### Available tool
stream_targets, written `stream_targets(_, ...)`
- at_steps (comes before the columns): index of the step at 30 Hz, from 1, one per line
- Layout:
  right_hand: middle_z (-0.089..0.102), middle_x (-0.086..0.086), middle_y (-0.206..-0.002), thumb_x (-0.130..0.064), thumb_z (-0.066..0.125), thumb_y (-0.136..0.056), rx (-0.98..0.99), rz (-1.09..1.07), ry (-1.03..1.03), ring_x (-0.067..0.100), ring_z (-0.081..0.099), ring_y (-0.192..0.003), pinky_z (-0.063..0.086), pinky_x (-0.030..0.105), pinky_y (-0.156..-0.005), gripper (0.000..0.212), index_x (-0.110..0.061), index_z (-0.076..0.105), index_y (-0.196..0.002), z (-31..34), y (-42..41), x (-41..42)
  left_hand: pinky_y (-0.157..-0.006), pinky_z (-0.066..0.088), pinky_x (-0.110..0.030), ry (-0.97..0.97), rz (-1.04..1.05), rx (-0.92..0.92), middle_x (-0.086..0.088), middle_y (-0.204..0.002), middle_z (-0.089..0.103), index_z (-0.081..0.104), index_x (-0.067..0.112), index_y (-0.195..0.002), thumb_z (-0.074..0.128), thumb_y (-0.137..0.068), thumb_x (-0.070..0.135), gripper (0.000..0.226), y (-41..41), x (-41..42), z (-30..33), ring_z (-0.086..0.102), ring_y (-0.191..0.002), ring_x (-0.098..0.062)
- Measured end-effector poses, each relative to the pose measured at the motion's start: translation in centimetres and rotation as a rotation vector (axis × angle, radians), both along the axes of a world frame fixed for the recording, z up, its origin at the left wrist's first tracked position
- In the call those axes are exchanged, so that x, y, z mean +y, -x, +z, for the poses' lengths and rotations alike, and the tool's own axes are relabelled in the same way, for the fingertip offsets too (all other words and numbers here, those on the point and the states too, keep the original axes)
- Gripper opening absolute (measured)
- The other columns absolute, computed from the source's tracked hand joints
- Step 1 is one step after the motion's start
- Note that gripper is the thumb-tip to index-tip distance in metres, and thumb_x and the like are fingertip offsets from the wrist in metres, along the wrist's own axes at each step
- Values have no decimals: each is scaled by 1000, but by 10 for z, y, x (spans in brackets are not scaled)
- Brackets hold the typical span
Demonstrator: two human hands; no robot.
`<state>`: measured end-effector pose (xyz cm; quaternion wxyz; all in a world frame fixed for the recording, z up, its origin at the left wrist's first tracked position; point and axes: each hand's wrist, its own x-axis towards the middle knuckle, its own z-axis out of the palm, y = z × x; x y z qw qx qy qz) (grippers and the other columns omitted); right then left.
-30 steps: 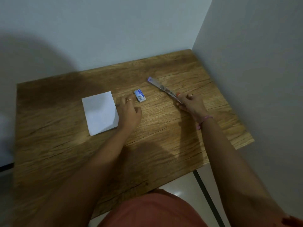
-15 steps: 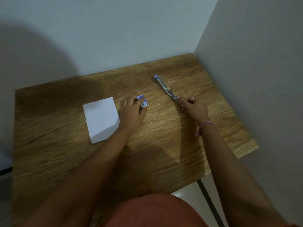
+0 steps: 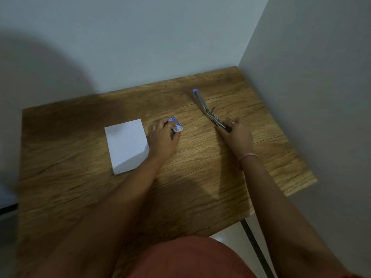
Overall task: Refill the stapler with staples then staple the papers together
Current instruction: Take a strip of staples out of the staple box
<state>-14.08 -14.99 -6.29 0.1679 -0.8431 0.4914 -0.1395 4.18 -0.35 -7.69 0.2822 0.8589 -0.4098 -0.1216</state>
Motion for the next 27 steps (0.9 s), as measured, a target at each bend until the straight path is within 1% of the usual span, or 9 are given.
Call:
stream_targets(3, 57, 9, -108, -40, 67, -84, -72, -41, -75, 25, 52, -105, 46, 37, -92, 43, -14, 66, -118, -2, 3, 2, -97, 42, -38, 13, 4, 19, -4, -142, 46, 54, 12, -133, 61, -89, 25, 46, 2, 1, 0, 43, -127, -23)
stream_targets(8, 55, 10, -108, -41, 69, -82, -133, -66, -131, 28, 52, -108, 45, 40, -94, 45, -15, 66, -118, -3, 5, 2, -90, 44, -32, 89, 20, 116, -5, -138, 47, 54, 13, -131, 68, -85, 25, 50, 6, 3, 4, 50, -122, -20)
stream_targets(11, 56, 11, -110, -41, 69, -83, -135, -63, -147, 28, 51, -110, 44, 40, -96, 45, -16, 65, -120, -3, 5, 2, -96, 40, -32, 54, 50, 115, -8, -140, 45, 51, 10, -134, 72, -82, 31, 59, 10, 4, 7, 46, -125, -22)
stream_targets(13, 54, 10, -111, -41, 69, -83, -132, -61, -159, 26, 48, -111, 41, 36, -98, 48, -16, 63, -124, -1, 5, 4, -103, 35, -37, 24, 56, 78, -10, -141, 44, 51, 9, -133, 72, -81, 35, 62, 14, 8, 8, 41, -129, -26)
stream_targets(16, 52, 7, -114, -37, 69, -84, -224, -112, -151, 21, 48, -110, 41, 32, -98, 50, -16, 58, -128, 3, 7, 16, -105, 31, -40, -30, 55, 29, -14, -137, 46, 52, 7, -132, 70, -80, 42, 65, 22, 15, 10, 39, -127, -29)
stream_targets(18, 53, 4, -109, -30, 66, -86, -301, -138, -88, 21, 52, -106, 41, 28, -92, 39, -15, 62, -122, 5, 9, 35, -102, 32, -37, -58, 60, 20, -15, -134, 46, 51, 5, -131, 69, -80, 46, 68, 29, 20, 10, 39, -125, -28)
stream_targets(20, 57, 1, -102, -27, 65, -88, -366, -126, -95, 21, 57, -96, 45, 30, -87, 27, -14, 66, -112, 5, 12, 57, -99, 35, -34, -103, 56, 27, -13, -135, 42, 49, 6, -133, 68, -78, 52, 74, 38, 24, 10, 39, -124, -26)
stream_targets(23, 70, 3, -92, -24, 64, -88, -393, -69, -276, 17, 64, -86, 52, 40, -83, 16, -13, 70, -98, 3, 16, 91, -96, 39, -32, -187, 27, 47, -10, -135, 42, 46, 11, -136, 67, -74, 62, 83, 51, 31, 13, 43, -122, -22)
stream_targets(27, 73, -2, -85, -27, 65, -87, -386, -2, -401, 9, 66, -82, 53, 34, -78, 14, -17, 73, -91, 3, 20, 114, -92, 39, -31, -260, -98, 87, -9, -136, 45, 44, 12, -137, 72, -74, 56, 82, 58, 42, 19, 45, -121, -23)
